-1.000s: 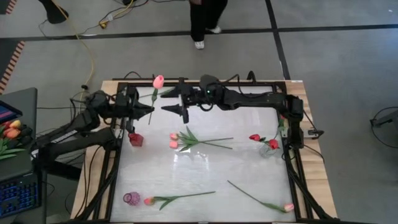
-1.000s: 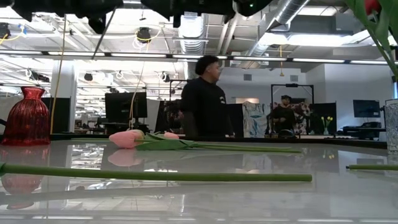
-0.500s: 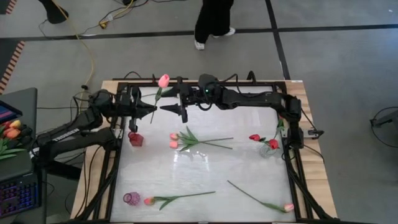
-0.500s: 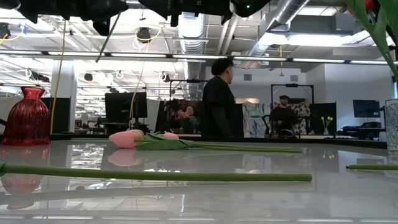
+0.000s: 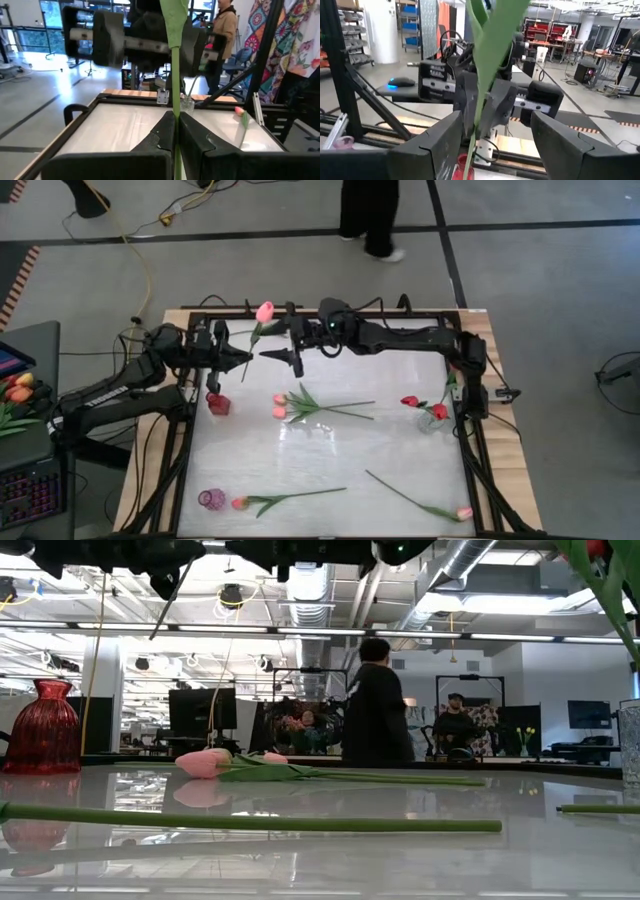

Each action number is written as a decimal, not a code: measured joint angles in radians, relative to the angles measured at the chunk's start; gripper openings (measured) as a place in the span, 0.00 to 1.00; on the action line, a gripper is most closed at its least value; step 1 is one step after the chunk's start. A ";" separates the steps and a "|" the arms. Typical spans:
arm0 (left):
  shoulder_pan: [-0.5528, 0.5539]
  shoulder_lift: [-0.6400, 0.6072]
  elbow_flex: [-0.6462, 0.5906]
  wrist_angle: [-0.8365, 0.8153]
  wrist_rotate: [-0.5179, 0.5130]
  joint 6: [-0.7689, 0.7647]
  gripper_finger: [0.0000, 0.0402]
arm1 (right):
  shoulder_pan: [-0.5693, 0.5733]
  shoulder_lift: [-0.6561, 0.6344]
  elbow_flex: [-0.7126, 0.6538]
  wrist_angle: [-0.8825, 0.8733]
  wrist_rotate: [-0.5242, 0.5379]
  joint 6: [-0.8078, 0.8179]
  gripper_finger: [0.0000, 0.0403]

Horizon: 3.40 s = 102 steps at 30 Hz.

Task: Sort flowers into vase by color
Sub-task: Put the top right pink flower into the red flower vase

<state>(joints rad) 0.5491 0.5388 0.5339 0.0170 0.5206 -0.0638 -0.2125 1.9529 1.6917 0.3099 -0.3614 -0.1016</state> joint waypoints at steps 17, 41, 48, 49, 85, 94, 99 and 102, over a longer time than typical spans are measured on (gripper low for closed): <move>0.000 0.000 0.000 -0.015 -0.035 0.025 0.00 | -0.085 -0.267 0.000 -0.363 -0.004 -0.080 0.66; 0.000 -0.001 0.000 -0.098 -0.011 0.017 0.00 | -0.478 0.195 -0.056 0.369 -0.372 0.558 0.66; 0.000 0.000 0.000 -0.098 -0.023 0.028 0.00 | -0.493 0.264 -0.054 0.367 -0.373 0.600 0.66; 0.000 0.000 0.000 -0.098 -0.029 0.029 0.00 | -0.497 0.269 -0.055 0.365 -0.374 0.602 0.66; 0.000 0.000 0.000 -0.224 -0.035 0.122 0.00 | -0.643 0.261 0.318 0.822 -0.503 1.102 0.66; 0.000 0.000 0.000 -0.193 -0.034 0.104 0.00 | -0.571 0.291 0.271 0.352 -0.436 0.656 0.66; 0.000 0.000 0.000 -0.193 -0.018 0.062 0.00 | -0.499 0.360 0.266 0.371 -0.424 0.631 0.66; -0.004 -0.001 0.000 -0.192 0.010 0.039 0.00 | -0.450 0.389 0.265 0.372 -0.452 0.627 0.66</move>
<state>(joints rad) 0.5456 0.5382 0.5339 -0.1750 0.5302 -0.0251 -0.6630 2.3420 1.9572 0.6821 -0.8138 0.5255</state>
